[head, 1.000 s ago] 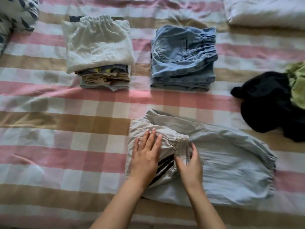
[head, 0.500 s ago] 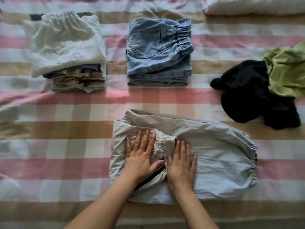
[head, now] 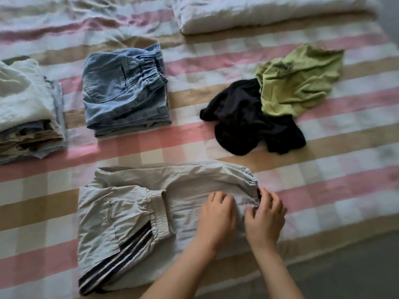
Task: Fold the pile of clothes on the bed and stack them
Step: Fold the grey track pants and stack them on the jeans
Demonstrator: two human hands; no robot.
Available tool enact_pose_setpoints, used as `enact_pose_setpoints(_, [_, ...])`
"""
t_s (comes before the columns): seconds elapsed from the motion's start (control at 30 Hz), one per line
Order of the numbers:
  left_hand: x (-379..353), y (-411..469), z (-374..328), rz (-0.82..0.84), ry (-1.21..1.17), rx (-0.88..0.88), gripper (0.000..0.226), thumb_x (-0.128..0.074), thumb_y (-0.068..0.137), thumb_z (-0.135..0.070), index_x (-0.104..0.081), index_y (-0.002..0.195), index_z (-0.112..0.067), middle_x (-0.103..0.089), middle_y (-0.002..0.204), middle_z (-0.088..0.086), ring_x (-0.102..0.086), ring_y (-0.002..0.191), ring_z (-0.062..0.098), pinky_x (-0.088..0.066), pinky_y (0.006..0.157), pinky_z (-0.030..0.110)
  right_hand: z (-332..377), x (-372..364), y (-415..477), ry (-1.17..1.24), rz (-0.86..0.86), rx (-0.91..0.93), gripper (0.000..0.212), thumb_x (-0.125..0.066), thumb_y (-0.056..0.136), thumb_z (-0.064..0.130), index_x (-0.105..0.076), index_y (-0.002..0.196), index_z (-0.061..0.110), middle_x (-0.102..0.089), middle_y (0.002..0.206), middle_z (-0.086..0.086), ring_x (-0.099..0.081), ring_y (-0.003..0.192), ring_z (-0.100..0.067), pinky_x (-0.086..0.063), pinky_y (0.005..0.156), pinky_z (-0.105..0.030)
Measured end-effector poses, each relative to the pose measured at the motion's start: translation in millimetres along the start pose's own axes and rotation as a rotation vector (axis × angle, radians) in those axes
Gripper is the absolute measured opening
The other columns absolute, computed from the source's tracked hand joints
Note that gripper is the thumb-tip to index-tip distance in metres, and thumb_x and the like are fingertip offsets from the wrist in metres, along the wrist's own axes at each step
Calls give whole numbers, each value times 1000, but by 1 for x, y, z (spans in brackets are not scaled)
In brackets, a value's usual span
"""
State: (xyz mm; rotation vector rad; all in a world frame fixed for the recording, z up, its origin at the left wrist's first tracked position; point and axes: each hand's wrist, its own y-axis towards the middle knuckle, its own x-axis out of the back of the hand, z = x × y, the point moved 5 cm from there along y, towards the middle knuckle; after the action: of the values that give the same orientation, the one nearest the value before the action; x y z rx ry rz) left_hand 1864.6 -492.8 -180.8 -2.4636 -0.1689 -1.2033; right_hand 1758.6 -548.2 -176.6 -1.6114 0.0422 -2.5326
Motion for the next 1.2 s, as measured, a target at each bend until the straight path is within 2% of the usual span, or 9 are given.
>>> enact_pose_setpoints(0.13, [-25, 18, -8, 8, -161, 174, 36, -48, 88, -24, -47, 121, -11, -45, 119, 11, -40, 114, 28, -36, 96, 37, -34, -17, 14, 271, 216, -215, 39, -56, 89, 14, -49, 125, 2, -56, 119, -19, -51, 110, -34, -43, 92, -42])
enact_pose_setpoints(0.27, [-33, 25, -1, -16, -325, 306, 38, -50, 89, -19, -46, 125, -8, -45, 120, 14, -40, 114, 30, -31, 100, 34, -37, -28, 17, 481, 293, -358, 26, -48, 94, 17, -58, 114, 4, -63, 111, -16, -57, 102, -29, -44, 85, -33])
enact_pose_setpoints(0.43, [-22, 21, 4, 18, -668, 392, 35, -50, 93, -16, -48, 127, -8, -47, 121, 11, -46, 115, 21, -34, 101, 26, -20, -21, 11, 693, 351, -469, 18, -50, 92, 12, -65, 91, 2, -67, 92, -18, -61, 91, -36, -48, 83, -44])
enact_pose_setpoints(0.53, [5, 9, -1, 4, -993, 365, 27, -54, 92, -19, -53, 118, -10, -58, 114, 9, -58, 97, 8, -46, 80, 19, 12, 0, -4, 701, 380, -295, 13, -53, 92, 17, -66, 90, 17, -70, 87, -4, -66, 84, -23, -53, 73, -38])
enact_pose_setpoints(0.63, [42, -12, 2, -70, -1165, 321, 22, -61, 84, -30, -60, 102, -17, -66, 87, -7, -62, 76, 0, -47, 63, 14, 52, 19, -28, 702, 416, -79, 15, -54, 91, 22, -65, 101, 26, -68, 95, 9, -64, 89, -4, -52, 74, -21])
enact_pose_setpoints(0.8, [104, -56, 56, -269, -1128, 392, 7, -69, 80, -16, -64, 84, -15, -67, 72, -6, -62, 70, 5, -49, 65, 18, 130, 21, -81, 636, 523, 183, 33, -43, 84, 33, -57, 114, 33, -56, 107, 22, -51, 108, 1, -40, 94, -18])
enact_pose_setpoints(1.0, [147, -118, 158, -443, -1168, 543, 11, -64, 79, -1, -67, 81, -11, -71, 72, 0, -64, 67, 7, -51, 60, 18, 208, -18, -150, 434, 632, 513, 50, -41, 83, 25, -51, 131, 16, -52, 115, 2, -44, 110, -11, -28, 96, -12])
enact_pose_setpoints(1.1, [144, -143, 210, -471, -1147, 668, 10, -63, 81, -2, -67, 84, -11, -73, 78, 3, -66, 73, 14, -53, 64, 23, 224, -49, -179, 219, 642, 668, 49, -41, 88, 27, -44, 137, 20, -45, 129, -1, -36, 120, -17, -28, 102, -24])
enact_pose_setpoints(1.2, [132, -152, 249, -464, -1075, 736, 26, -63, 80, 2, -60, 105, -6, -70, 98, 12, -65, 92, 26, -51, 81, 34, 226, -83, -198, -57, 666, 733, 49, -44, 90, 30, -39, 138, 22, -37, 143, 0, -29, 132, -18, -28, 106, -36])
